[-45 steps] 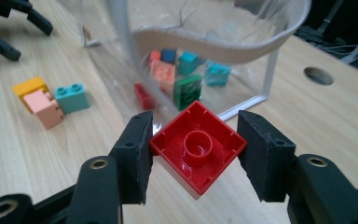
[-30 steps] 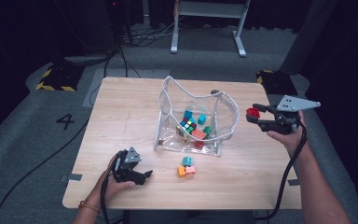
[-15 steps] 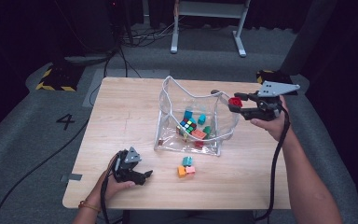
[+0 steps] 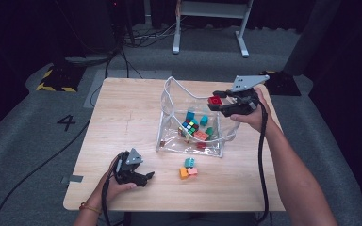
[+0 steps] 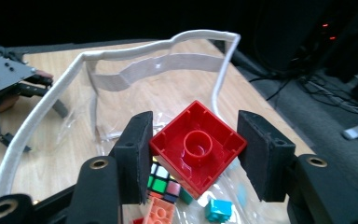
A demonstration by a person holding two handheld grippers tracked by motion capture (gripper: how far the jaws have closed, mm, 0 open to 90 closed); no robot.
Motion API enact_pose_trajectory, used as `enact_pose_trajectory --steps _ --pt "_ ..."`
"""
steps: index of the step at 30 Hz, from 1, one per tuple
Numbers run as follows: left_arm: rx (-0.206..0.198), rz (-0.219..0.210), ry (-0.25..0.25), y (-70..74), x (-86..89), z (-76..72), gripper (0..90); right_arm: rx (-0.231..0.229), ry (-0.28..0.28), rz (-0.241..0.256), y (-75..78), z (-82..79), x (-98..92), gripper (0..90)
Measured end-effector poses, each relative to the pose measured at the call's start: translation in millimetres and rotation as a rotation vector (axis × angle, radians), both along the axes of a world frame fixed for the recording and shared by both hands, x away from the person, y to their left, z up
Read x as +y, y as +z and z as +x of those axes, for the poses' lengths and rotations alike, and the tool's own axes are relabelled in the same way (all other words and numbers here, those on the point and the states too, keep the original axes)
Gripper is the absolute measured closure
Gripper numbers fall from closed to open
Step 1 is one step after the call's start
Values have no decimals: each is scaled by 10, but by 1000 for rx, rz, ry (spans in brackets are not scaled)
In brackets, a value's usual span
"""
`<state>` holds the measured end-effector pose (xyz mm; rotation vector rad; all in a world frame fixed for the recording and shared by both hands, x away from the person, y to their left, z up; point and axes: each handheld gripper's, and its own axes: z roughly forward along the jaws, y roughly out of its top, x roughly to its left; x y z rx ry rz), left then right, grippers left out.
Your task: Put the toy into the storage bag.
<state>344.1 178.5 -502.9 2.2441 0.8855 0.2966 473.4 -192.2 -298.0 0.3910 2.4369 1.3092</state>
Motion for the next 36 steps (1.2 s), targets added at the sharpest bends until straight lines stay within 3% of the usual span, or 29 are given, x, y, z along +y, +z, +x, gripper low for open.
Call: enact_pose_trajectory --steps 3,6,18,27,28,33,36 --pt "1 -1 2 0 -1 -2 142 4 14 -27 -20 27 87 475" --pt "0 -1 2 -1 -1 -1 143 12 23 -95 -89 74 265 475" --pt "-7 13 -6 4 9 0 144 30 46 -195 -266 224 574 475" --pt "-12 17 -6 7 13 1 144 57 35 -291 -383 330 618 474" --pt "-13 16 -5 7 13 0 143 71 37 -329 -413 339 612 474" --pt "-13 16 -5 7 13 0 144 53 46 -411 -469 357 590 474" --pt "-11 12 -4 6 11 -1 143 81 19 -483 -458 348 534 474"
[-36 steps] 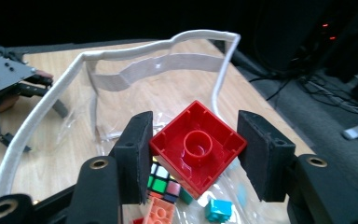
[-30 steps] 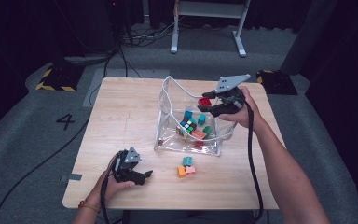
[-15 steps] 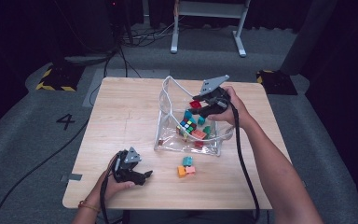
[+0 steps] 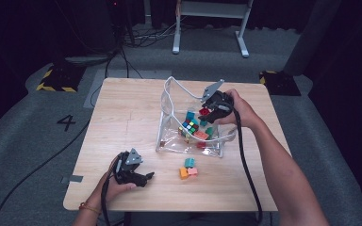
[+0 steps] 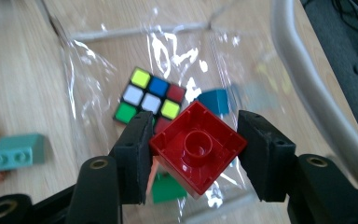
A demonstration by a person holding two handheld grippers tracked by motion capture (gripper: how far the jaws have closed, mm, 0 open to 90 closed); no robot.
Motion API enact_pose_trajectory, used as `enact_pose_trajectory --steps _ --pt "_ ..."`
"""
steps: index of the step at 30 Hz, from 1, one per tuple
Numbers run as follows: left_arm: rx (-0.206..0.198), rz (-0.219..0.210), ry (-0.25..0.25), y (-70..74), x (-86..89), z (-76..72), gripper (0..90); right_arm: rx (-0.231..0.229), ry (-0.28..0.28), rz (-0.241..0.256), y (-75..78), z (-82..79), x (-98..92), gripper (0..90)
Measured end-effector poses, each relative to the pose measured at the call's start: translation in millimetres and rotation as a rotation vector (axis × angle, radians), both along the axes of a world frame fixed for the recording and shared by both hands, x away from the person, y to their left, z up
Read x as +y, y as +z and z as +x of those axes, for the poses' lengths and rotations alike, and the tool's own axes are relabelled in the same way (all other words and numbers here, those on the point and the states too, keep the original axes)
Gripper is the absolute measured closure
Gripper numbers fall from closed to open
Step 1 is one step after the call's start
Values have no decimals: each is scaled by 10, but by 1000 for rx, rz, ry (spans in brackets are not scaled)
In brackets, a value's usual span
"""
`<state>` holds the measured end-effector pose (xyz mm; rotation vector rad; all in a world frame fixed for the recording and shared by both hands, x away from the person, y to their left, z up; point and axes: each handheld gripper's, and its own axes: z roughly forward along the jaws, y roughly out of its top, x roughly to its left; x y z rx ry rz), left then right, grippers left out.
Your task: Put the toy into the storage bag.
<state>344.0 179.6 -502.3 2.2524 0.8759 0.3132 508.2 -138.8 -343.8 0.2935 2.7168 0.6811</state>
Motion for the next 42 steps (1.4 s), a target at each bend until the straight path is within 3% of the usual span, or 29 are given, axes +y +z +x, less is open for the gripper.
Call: enact_pose_trajectory --steps 3,8,12,18,20,21,24,25,28,29,32,37,38,42 --pt "-1 1 1 1 0 0 144 9 -14 -12 -6 -4 -68 473" --pt "-1 1 0 1 0 0 144 22 -76 -136 -2 15 -241 473" --pt "0 0 0 0 0 0 143 43 -104 -163 -9 25 -340 472" --pt "-2 2 1 1 1 0 143 37 -108 -176 -33 17 -378 463" --pt "-2 3 0 2 1 0 143 44 -112 -155 -28 4 -387 419" --pt "1 -1 0 0 -1 -1 144 42 -111 -110 -18 -13 -411 384" --pt "0 -1 1 -1 -1 0 144 30 -119 -34 9 -64 -470 358" --pt "0 -1 1 -1 -1 0 144 30 -119 -34 9 -64 -470 358" --pt "-2 0 2 0 -1 -1 143 16 -117 75 56 -145 -567 347" --pt "-2 0 2 0 -1 -2 144 9 -119 83 73 -168 -591 339" --pt "-2 1 2 1 0 -2 144 17 -127 166 109 -283 -670 324" --pt "-2 0 2 0 -1 -2 144 -16 -109 304 134 -487 -807 317" --pt "-2 0 3 0 -1 -2 144 -41 -107 345 155 -583 -872 317" --pt "9 -7 4 -4 -5 -6 143 -61 -117 407 202 -748 -968 323"
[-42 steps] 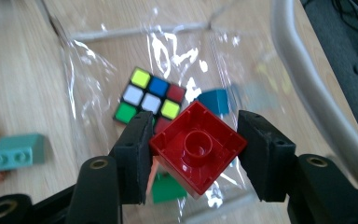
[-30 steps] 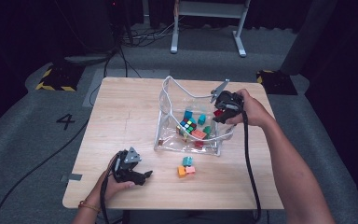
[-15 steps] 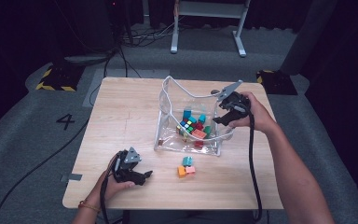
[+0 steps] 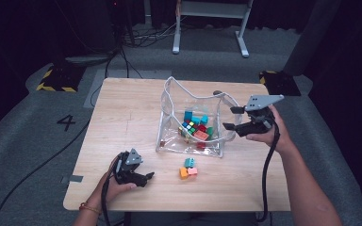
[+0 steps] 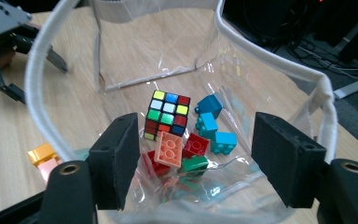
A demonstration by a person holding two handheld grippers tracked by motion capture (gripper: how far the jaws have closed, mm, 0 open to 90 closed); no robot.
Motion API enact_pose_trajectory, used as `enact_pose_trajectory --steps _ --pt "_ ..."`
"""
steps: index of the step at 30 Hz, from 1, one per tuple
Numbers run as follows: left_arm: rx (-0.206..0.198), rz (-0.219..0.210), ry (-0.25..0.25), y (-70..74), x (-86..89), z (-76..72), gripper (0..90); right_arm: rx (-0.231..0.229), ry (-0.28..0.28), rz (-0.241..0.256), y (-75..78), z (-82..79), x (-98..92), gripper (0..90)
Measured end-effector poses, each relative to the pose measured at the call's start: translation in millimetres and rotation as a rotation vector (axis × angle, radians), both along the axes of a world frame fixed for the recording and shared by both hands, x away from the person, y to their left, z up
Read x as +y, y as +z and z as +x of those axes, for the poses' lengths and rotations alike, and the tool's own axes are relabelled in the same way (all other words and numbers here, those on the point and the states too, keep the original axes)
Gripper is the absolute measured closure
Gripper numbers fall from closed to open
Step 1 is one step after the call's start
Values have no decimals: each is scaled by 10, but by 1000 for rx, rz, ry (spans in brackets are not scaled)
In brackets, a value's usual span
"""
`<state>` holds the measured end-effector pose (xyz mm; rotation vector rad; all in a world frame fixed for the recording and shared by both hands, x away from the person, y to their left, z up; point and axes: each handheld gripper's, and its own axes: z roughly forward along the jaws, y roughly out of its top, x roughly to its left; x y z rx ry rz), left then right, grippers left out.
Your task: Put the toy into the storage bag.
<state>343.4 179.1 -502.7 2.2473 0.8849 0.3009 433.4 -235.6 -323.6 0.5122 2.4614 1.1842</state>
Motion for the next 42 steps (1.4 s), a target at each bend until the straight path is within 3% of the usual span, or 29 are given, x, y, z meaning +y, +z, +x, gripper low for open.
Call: enact_pose_trajectory --steps 9,12,21,23,29,30,42 --pt "4 -5 0 -2 -3 -2 144 -36 34 64 33 -373 -132 318" --pt "-4 2 4 0 0 -2 144 -51 40 59 -45 -530 -171 301" --pt "-3 3 4 1 0 -3 143 -52 58 69 -274 -776 -219 303" --pt "-3 2 5 1 -1 -3 144 -28 65 86 -362 -828 -204 310" --pt "-4 2 5 0 -1 -3 144 11 101 57 -603 -905 -123 318" --pt "-3 1 4 0 -1 -3 144 34 110 46 -701 -919 -74 320" --pt "0 -1 5 -1 -3 -5 144 111 175 11 -1224 -885 249 353"
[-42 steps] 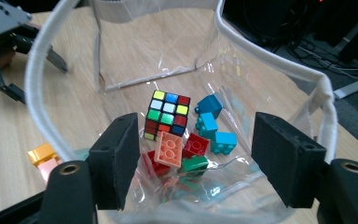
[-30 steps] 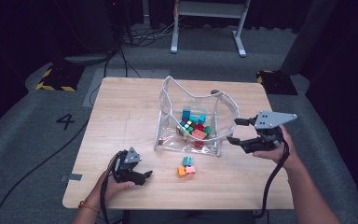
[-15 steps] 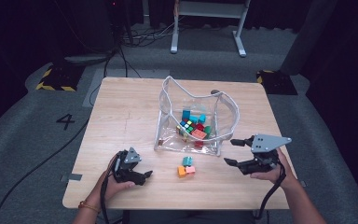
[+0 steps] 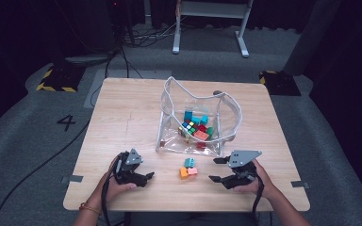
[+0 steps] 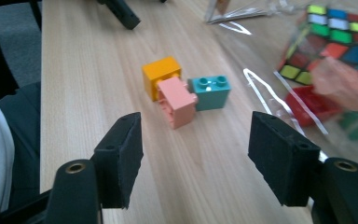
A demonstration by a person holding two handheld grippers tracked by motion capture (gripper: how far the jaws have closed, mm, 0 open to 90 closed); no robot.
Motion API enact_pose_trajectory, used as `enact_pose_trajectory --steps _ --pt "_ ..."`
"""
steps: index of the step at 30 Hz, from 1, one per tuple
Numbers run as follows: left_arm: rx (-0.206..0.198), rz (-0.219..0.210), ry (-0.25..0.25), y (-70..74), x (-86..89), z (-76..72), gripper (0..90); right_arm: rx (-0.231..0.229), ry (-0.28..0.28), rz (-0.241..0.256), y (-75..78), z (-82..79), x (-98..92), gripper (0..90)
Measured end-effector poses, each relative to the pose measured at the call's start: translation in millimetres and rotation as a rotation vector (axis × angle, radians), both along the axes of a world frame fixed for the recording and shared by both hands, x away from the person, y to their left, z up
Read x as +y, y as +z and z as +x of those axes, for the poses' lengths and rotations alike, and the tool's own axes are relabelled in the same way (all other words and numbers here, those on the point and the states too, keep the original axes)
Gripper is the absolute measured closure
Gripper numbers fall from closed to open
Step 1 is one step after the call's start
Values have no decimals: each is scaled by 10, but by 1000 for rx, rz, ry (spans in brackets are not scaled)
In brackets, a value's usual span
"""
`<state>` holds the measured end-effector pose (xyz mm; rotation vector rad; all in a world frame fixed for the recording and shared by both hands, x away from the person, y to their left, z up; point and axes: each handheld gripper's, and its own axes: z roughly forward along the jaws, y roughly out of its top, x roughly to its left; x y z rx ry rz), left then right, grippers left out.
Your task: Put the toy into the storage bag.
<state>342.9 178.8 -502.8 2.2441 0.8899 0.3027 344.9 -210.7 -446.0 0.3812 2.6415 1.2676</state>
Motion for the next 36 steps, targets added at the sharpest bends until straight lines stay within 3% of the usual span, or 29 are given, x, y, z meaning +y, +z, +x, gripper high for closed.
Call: enact_pose_trajectory --steps 6,10,16,19,22,23,27,31,34,36 --pt "0 0 0 0 0 0 144 27 20 -18 -150 13 171 360" --pt "0 1 0 1 1 0 143 50 24 -60 -286 70 324 365" --pt "0 1 0 1 0 0 143 61 65 -59 -376 162 418 392" --pt "0 1 0 1 1 0 144 73 62 -86 -418 201 457 411" --pt "0 1 0 1 1 0 144 108 32 -69 -433 184 501 440" --pt "0 1 0 1 0 0 143 81 66 -84 -446 209 505 454" --pt "0 1 0 1 1 0 143 106 42 -82 -468 189 560 490" --pt "0 1 0 1 0 0 144 86 60 -97 -476 204 559 550" --pt "0 2 0 2 1 0 143 107 35 -81 -482 188 568 604" --pt "0 1 0 1 1 0 144 90 34 -83 -490 189 569 625"
